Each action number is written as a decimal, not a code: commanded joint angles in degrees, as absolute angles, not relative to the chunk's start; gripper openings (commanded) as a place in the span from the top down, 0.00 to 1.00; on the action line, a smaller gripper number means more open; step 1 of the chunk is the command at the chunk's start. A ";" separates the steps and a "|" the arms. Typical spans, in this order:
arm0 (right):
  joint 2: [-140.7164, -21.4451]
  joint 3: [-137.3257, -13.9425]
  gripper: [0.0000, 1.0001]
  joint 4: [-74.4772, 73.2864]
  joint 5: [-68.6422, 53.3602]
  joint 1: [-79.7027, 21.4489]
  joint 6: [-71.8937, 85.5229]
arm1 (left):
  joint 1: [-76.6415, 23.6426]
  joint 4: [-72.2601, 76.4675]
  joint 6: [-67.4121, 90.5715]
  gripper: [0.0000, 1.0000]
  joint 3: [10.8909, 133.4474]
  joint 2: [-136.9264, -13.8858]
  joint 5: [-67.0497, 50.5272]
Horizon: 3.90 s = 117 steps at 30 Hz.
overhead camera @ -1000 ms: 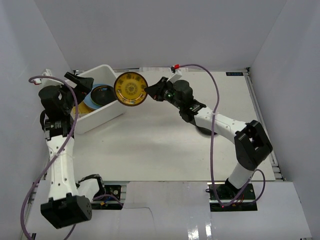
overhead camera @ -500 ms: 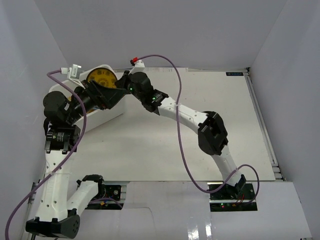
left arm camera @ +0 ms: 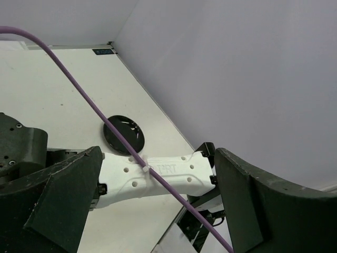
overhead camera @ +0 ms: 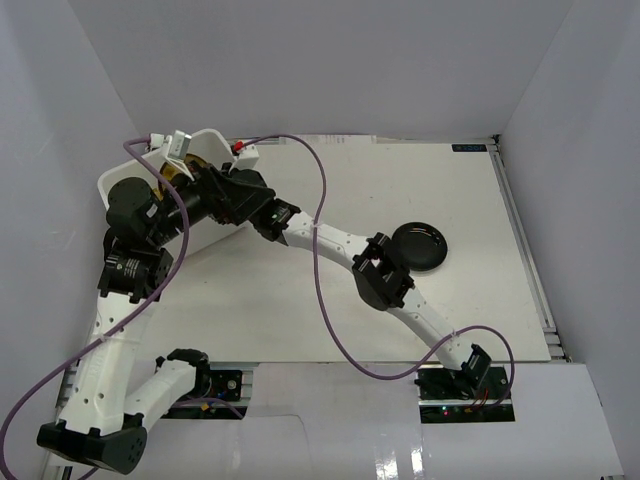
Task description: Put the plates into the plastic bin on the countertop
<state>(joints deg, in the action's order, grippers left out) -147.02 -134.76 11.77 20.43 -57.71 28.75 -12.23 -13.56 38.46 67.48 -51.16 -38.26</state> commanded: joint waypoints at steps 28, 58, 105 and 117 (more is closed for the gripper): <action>-78.61 -48.51 0.92 34.72 18.19 -40.55 33.75 | -21.77 -12.40 43.42 0.08 58.36 -57.02 -22.43; -19.78 -23.20 0.91 -3.25 16.79 -21.62 26.63 | -48.96 -4.56 38.93 0.38 94.38 -129.35 -7.29; -29.09 -26.02 0.65 -1.23 -3.08 -21.71 26.19 | 14.68 -15.65 40.61 1.00 55.72 -74.17 2.56; -29.44 -26.01 0.59 -0.70 -4.31 -21.80 27.33 | 14.68 -13.98 40.95 0.03 55.81 -67.51 0.09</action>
<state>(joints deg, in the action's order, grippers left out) -29.63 -25.45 -3.99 -3.27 -21.76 27.03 14.83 -14.57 40.69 54.41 -71.44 2.61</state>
